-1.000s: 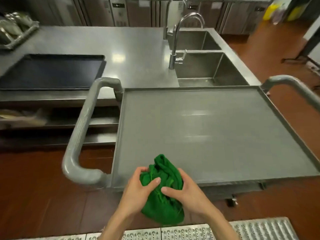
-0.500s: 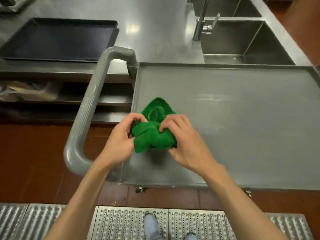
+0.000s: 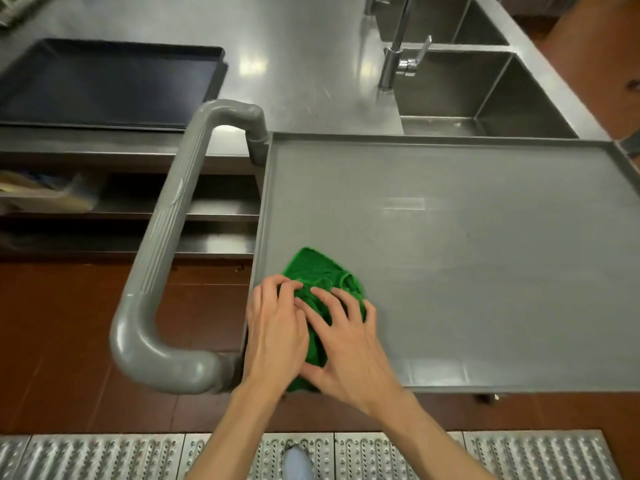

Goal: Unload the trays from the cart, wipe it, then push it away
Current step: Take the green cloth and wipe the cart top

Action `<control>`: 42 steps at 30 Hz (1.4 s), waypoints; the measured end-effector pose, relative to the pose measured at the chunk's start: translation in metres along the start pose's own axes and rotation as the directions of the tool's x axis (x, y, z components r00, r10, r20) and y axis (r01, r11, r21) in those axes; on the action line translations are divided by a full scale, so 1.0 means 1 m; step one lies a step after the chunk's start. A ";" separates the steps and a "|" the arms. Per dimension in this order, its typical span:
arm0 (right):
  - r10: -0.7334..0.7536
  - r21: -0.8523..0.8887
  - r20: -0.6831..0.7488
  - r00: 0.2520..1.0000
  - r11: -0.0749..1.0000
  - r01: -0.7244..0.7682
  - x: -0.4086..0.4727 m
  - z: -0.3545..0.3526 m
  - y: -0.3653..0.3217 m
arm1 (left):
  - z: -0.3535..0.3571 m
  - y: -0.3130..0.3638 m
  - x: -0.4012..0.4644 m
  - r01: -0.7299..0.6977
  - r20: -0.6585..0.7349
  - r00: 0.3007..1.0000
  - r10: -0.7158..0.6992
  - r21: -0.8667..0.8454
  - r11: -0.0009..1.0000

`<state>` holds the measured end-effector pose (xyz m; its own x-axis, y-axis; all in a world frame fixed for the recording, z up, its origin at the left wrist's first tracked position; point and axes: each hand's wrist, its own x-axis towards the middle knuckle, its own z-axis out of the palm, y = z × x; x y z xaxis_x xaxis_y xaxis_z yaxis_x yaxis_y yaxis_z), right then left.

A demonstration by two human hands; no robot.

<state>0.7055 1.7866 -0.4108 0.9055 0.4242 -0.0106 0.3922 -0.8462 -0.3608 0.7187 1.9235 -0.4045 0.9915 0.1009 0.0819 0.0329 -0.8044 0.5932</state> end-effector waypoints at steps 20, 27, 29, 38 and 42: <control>-0.053 0.073 -0.211 0.976 0.995 0.070 0.039 0.006 0.014 | 0.017 0.015 0.030 0.074 -0.140 0.985 -0.101 -0.183 0.980; -0.055 0.103 -0.183 0.982 0.992 0.075 0.076 -0.005 0.042 | 0.034 0.026 0.072 0.141 -0.144 0.977 -0.159 -0.130 0.981; -0.064 0.117 -0.185 0.981 0.989 0.086 0.091 -0.009 0.052 | 0.039 0.031 0.088 0.154 -0.145 0.975 -0.170 -0.117 0.981; -0.168 0.133 -0.175 0.970 0.972 0.192 0.179 -0.025 0.103 | 0.057 0.043 0.177 0.237 -0.210 0.946 -0.246 -0.068 0.969; -0.192 0.114 -0.170 0.967 0.970 0.213 0.221 -0.032 0.121 | 0.062 0.040 0.218 0.194 -0.242 0.950 -0.196 -0.031 0.980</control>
<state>0.9581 1.7680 -0.4268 0.8273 0.5180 0.2173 0.5549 -0.6938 -0.4589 0.9443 1.8771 -0.4127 0.9052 0.3954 0.1559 0.2207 -0.7507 0.6227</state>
